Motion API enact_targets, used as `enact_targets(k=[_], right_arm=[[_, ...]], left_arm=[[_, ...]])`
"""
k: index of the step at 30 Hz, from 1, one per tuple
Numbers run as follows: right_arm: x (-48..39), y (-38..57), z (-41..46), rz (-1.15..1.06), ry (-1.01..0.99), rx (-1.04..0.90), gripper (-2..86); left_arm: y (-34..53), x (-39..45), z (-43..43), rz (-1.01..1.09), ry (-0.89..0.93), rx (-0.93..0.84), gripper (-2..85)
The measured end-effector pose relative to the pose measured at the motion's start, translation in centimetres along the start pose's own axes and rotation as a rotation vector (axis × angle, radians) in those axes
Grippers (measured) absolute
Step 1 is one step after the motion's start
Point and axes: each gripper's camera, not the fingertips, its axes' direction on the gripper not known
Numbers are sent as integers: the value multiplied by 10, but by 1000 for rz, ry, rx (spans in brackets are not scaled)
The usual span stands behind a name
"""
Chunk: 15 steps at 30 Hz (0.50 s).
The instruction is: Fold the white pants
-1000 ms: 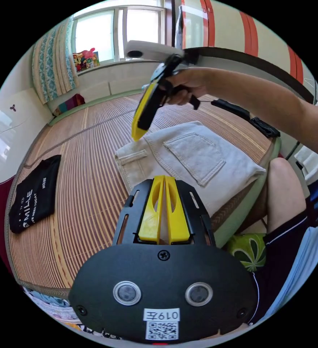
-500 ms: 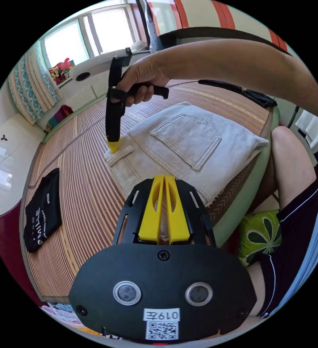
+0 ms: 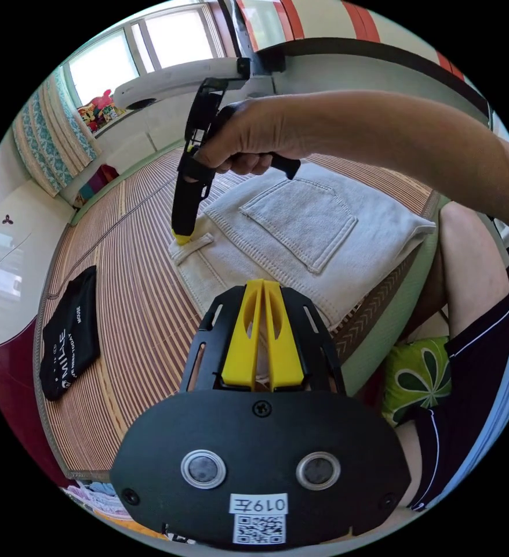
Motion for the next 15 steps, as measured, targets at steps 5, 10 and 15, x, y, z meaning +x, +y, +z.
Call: enact_targets(k=[5, 10, 15], right_arm=[[-52, 33, -90, 4, 230, 105, 29], [-82, 109, -165, 69, 222, 199, 53], [-128, 213, -200, 158, 365, 222, 49]], left_arm=[[15, -28, -23, -141, 128, 128, 5], [35, -43, -46, -277, 128, 254, 7], [25, -19, -28, -190, -47, 85, 8]])
